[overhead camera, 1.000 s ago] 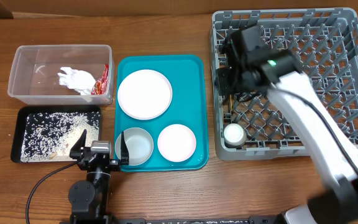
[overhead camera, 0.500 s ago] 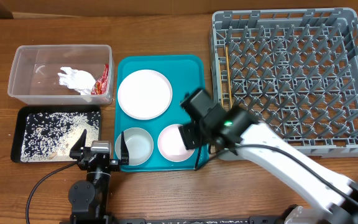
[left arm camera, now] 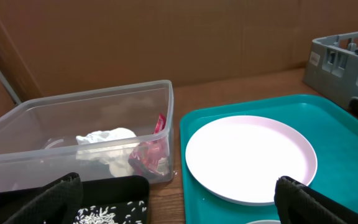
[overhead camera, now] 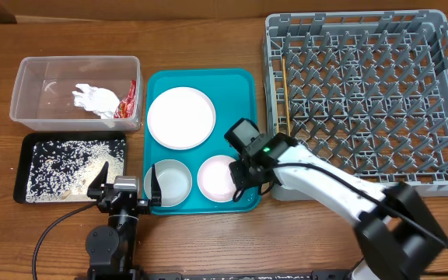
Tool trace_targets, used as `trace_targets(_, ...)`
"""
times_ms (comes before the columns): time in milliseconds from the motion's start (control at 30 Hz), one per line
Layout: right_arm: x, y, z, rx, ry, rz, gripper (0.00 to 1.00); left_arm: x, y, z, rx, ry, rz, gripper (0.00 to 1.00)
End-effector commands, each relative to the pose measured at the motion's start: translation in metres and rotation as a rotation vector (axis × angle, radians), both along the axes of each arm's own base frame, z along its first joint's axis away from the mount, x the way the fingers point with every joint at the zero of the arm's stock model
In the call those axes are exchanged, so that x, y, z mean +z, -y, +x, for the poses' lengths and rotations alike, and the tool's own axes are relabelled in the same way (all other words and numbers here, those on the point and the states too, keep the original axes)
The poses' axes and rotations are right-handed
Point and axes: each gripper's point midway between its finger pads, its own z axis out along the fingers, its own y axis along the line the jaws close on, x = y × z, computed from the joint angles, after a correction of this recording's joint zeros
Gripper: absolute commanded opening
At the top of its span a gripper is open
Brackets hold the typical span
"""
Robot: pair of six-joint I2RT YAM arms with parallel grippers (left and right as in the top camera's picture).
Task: Sort waste into correct bins and load items into the dishwasher
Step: 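Grasp the rim of the pink-white bowl with the right gripper, then carry the pink-white bowl into the dish rack and release it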
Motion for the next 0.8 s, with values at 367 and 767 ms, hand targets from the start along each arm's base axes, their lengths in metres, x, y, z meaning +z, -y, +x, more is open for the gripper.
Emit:
trace_targets(367,0.093,0.011,0.034,-0.087,0.2,0.033,0.04,0.0,0.002,0.0,-0.012,0.005,0.018,0.99)
trace_targets(767,0.307,0.187,0.076,-0.696,1.106,-0.574,0.04,0.0,0.002,0.0,-0.012,0.005,0.018,1.0)
